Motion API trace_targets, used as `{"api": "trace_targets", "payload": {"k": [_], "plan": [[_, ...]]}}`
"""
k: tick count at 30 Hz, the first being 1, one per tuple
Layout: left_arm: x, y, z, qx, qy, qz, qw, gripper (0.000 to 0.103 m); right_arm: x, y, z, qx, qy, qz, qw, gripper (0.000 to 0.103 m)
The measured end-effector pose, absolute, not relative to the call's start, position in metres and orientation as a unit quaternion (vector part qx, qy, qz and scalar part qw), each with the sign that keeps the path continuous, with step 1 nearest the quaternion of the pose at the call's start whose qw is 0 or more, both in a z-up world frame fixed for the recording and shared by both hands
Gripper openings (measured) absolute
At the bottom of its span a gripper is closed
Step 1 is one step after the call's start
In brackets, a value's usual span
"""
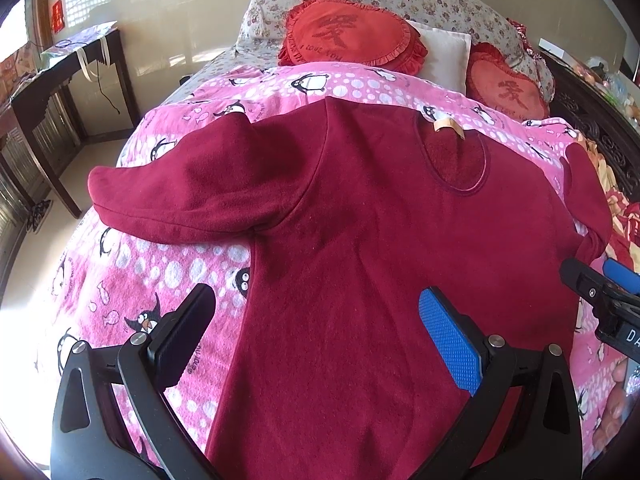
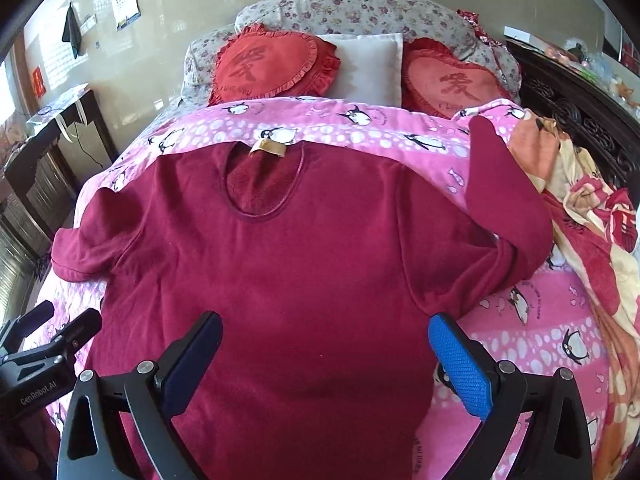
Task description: Fold small clothes
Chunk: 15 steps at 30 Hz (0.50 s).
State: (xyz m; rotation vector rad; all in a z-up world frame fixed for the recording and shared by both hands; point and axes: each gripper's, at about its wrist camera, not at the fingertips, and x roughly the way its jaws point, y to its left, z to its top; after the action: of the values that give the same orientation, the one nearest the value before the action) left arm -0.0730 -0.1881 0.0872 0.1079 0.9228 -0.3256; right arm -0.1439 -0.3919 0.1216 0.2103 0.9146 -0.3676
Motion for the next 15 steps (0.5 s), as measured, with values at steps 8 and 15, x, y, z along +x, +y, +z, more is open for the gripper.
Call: {"api": "trace_targets", "payload": {"k": [8, 15], "plan": [[-0.071, -0.184, 0.087, 0.045, 0.447, -0.148, 0.881, 0.102, -0.133, -0.384, 0.123, 0.101, 0.431, -0.177, 0.879, 0.102], [-0.082, -0.180, 0.089, 0.043, 0.451, -0.141, 0.880, 0.102, -0.141, -0.382, 0.122, 0.135, 0.432, -0.172, 0.875, 0.102]]}}
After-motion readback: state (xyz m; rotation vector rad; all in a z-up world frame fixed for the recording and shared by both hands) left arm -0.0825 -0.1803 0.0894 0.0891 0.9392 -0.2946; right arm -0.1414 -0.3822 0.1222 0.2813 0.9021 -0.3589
